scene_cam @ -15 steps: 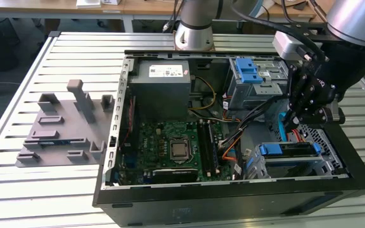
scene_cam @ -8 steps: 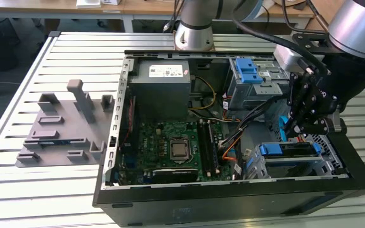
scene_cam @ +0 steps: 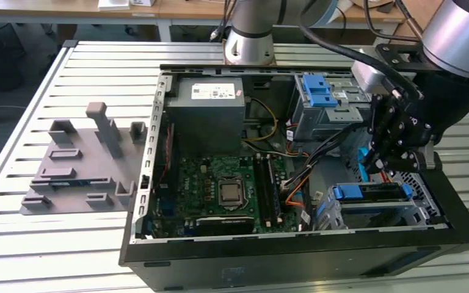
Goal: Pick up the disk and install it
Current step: 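Insert the second disk wire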
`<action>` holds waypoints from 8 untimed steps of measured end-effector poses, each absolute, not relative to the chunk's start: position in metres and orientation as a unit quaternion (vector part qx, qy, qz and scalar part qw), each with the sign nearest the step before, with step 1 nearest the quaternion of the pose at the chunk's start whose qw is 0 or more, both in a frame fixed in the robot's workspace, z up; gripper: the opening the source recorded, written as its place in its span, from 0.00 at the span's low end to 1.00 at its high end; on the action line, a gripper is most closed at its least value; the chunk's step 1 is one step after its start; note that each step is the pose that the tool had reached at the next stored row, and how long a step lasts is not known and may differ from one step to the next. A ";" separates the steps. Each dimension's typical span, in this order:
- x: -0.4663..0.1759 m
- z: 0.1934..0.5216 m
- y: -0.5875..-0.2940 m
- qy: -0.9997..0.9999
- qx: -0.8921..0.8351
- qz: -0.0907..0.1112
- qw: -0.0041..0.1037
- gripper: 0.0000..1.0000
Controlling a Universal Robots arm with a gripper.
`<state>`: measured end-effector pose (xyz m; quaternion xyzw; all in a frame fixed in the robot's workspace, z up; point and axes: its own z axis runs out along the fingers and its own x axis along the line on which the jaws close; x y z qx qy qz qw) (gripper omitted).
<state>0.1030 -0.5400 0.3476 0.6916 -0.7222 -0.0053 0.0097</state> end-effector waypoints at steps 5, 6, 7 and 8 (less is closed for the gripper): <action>0.103 0.344 -0.549 -0.723 0.691 -0.006 0.010 0.16; 0.103 0.344 -0.551 -0.723 0.690 -0.006 0.010 0.16; 0.103 0.344 -0.552 -0.724 0.690 -0.006 0.010 0.16; 0.103 0.344 -0.552 -0.724 0.690 -0.006 0.010 0.16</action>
